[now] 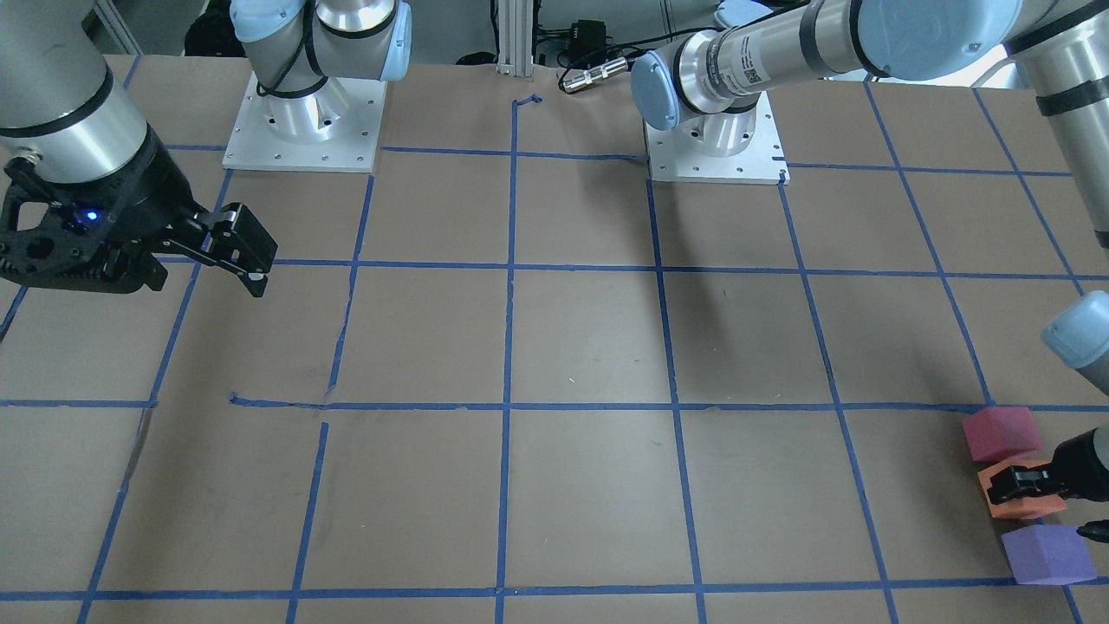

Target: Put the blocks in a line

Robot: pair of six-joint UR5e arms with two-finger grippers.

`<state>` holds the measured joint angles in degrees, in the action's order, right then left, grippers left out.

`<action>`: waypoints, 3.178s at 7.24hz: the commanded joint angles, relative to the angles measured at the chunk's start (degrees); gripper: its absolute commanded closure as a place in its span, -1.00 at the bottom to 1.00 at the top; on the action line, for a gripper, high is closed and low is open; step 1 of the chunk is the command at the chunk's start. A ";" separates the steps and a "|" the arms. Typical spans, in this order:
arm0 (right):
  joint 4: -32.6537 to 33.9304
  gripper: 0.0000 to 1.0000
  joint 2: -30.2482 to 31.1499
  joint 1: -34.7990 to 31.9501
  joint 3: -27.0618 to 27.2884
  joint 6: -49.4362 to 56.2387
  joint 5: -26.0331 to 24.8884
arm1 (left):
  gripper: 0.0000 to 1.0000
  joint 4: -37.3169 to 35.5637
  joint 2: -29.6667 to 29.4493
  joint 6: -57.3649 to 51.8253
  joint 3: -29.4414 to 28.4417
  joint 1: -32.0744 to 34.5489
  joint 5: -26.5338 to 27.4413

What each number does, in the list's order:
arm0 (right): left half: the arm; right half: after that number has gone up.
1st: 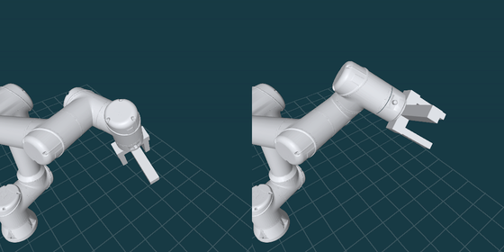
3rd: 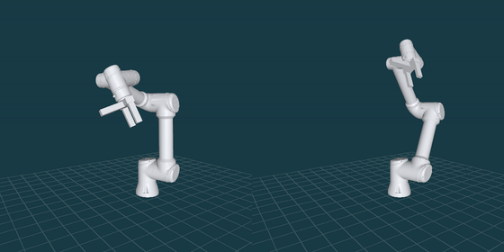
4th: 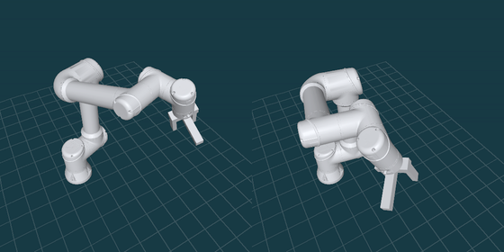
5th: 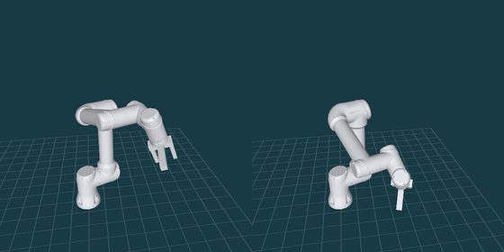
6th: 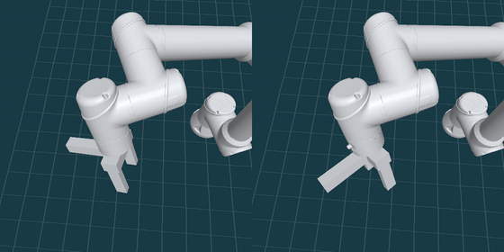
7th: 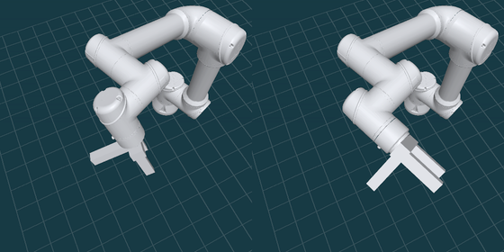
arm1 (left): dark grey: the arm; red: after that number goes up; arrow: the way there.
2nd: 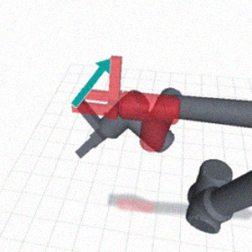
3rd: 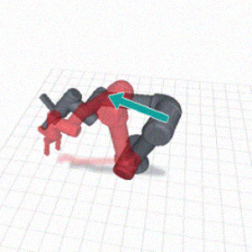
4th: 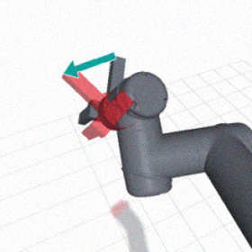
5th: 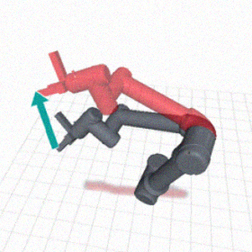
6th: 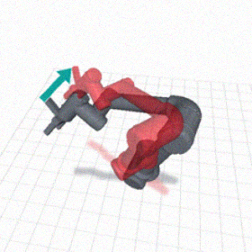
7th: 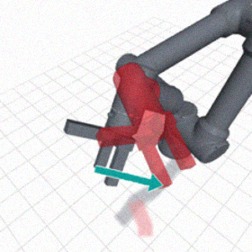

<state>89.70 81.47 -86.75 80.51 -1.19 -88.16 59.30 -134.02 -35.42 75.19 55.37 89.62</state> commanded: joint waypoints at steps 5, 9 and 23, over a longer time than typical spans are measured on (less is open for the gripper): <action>-0.05 -1.00 0.00 0.09 0.00 -0.04 -0.09 | -1.00 -2.17 1.73 -1.94 1.63 0.00 0.21; 0.03 -1.00 0.00 0.09 -0.09 0.05 -0.09 | -1.00 13.67 16.29 -3.87 -0.83 -1.41 -1.37; 0.03 -1.00 0.00 0.09 0.00 0.05 -0.17 | -1.00 29.56 48.58 45.17 12.61 34.63 2.18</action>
<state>89.74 81.47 -86.66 80.51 -1.14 -88.28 88.95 -86.92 9.13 87.31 89.82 87.79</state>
